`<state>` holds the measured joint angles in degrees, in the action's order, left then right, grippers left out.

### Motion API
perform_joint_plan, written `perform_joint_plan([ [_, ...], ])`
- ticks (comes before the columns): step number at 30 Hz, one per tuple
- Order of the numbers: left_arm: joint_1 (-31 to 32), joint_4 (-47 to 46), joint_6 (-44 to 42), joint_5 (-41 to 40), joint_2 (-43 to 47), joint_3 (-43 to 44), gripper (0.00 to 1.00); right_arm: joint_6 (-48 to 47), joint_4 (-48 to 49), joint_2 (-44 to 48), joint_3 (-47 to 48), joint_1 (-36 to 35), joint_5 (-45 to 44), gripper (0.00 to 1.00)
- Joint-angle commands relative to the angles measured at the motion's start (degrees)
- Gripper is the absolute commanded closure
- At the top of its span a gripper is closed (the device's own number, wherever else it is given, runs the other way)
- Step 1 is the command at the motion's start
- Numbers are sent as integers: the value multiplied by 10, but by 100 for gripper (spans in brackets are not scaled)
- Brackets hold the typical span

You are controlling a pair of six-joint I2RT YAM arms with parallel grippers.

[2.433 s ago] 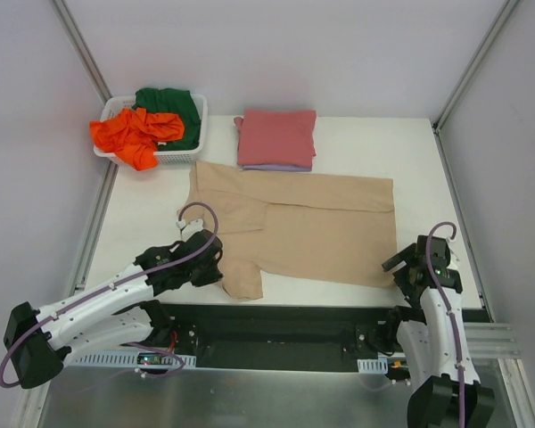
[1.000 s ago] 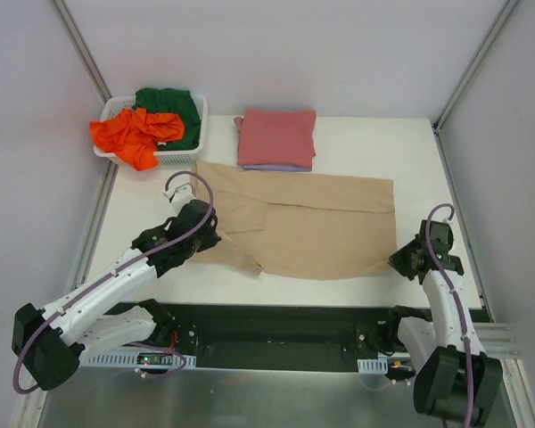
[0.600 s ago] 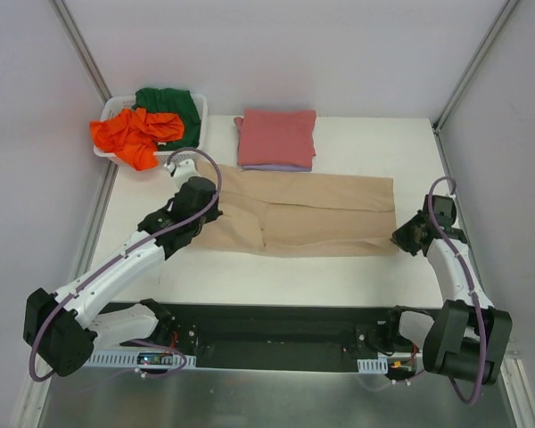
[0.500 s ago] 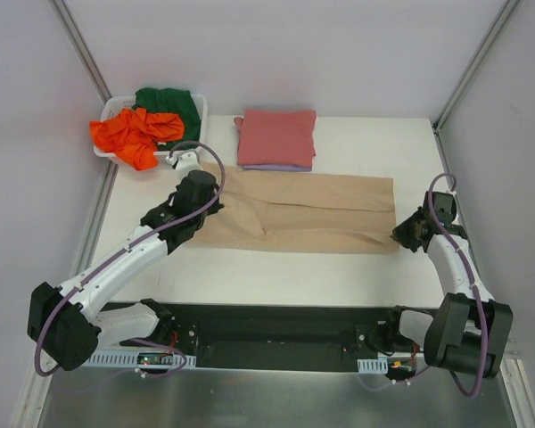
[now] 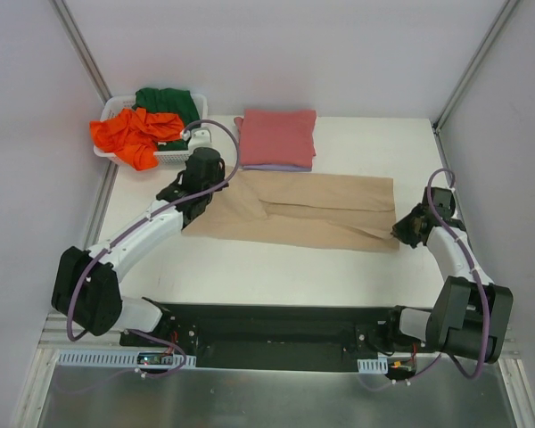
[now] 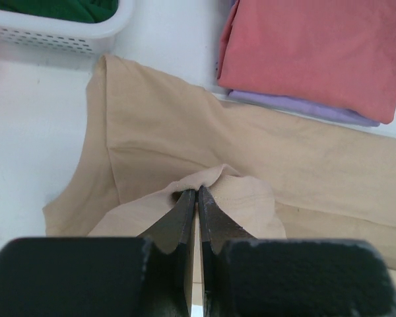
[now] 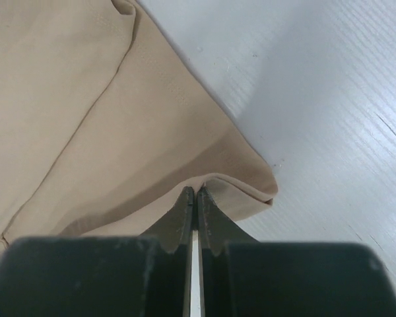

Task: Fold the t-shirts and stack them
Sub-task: Fold the other side of the tshirt into a rectangle

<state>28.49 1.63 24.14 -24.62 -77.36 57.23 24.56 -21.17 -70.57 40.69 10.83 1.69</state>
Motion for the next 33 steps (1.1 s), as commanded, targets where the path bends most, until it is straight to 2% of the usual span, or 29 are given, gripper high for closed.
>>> perform_joint_plan([
  [1,-16,-40,-29,32,-28,40,100,-7,25,-15,31,6,-13,99],
  [15,-52,-48,-36,44,-142,113,100,-3,63,-91,62,7,-13,99],
  [20,-63,-35,-29,26,-183,133,100,-1,67,-131,81,8,-13,94],
  [22,-64,-26,-23,4,-202,145,100,3,67,-142,91,8,-33,84],
  [23,-68,-21,-23,-2,-215,154,93,5,66,-145,99,8,-39,76],
  [25,-77,5,-14,-10,-241,194,72,4,61,-149,118,9,-61,50],
  [27,-85,49,-8,-3,-263,247,34,-3,28,-150,151,9,-77,38],
  [29,-86,82,-6,10,-265,277,5,-12,-11,-141,178,8,-94,26],
  [31,-86,87,4,45,-247,267,1,-25,-25,-115,182,1,-103,18],
  [33,-86,87,17,75,-222,243,1,-53,-19,-85,162,-9,-92,1],
])
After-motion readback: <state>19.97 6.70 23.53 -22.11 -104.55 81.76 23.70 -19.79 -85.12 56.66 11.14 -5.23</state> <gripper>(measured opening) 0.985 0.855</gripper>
